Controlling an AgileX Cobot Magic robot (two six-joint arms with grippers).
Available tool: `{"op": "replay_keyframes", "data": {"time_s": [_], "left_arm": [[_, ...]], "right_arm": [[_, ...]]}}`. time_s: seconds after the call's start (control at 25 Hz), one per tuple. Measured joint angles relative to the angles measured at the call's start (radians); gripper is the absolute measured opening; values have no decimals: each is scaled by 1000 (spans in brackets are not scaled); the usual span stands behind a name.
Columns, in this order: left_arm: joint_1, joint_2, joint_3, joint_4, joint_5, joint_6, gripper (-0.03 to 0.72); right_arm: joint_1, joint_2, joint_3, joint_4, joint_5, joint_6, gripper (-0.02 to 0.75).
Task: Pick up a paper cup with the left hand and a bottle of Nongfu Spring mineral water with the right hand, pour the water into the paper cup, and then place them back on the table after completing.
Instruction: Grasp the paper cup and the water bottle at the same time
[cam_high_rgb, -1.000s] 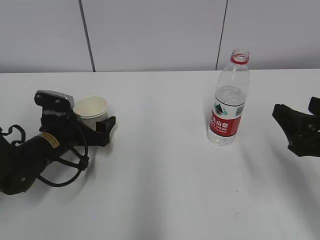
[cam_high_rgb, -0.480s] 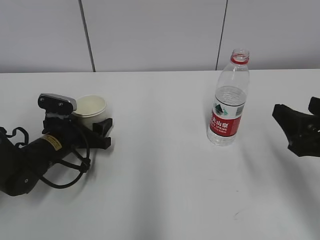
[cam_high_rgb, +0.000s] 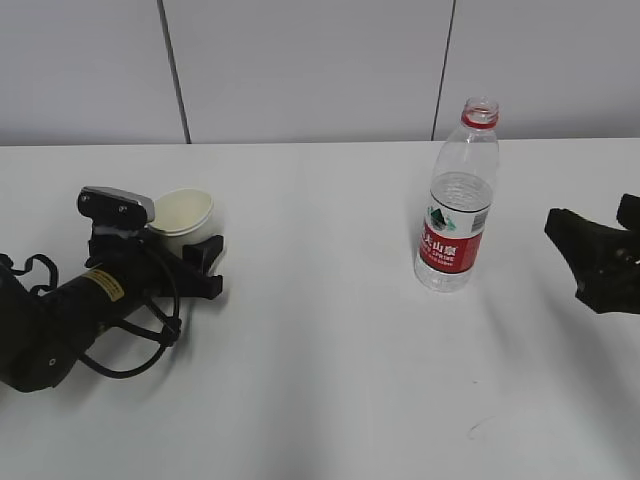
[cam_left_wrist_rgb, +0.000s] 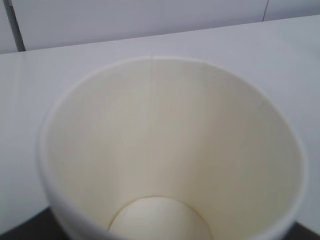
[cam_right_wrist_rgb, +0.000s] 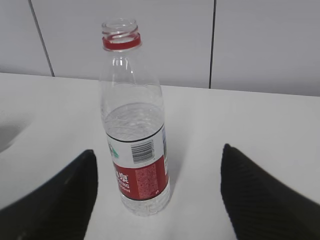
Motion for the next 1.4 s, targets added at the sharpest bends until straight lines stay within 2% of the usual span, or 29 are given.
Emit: {"op": "replay_keyframes", "data": {"time_s": [0.2, 0.56, 0.76, 1.4], "left_arm": [[0, 0, 0, 2, 0, 0, 403], [0, 0, 0, 4, -1, -1, 399], [0, 0, 0, 9, -4, -1, 363], [0, 0, 0, 13, -4, -1, 358]], "right_arm": [[0, 34, 0, -1, -20, 0, 568], [0, 217, -3, -49, -208, 75, 587], [0, 312, -8, -49, -287, 101, 602], [0, 550, -195, -75, -304, 78, 608]]}}
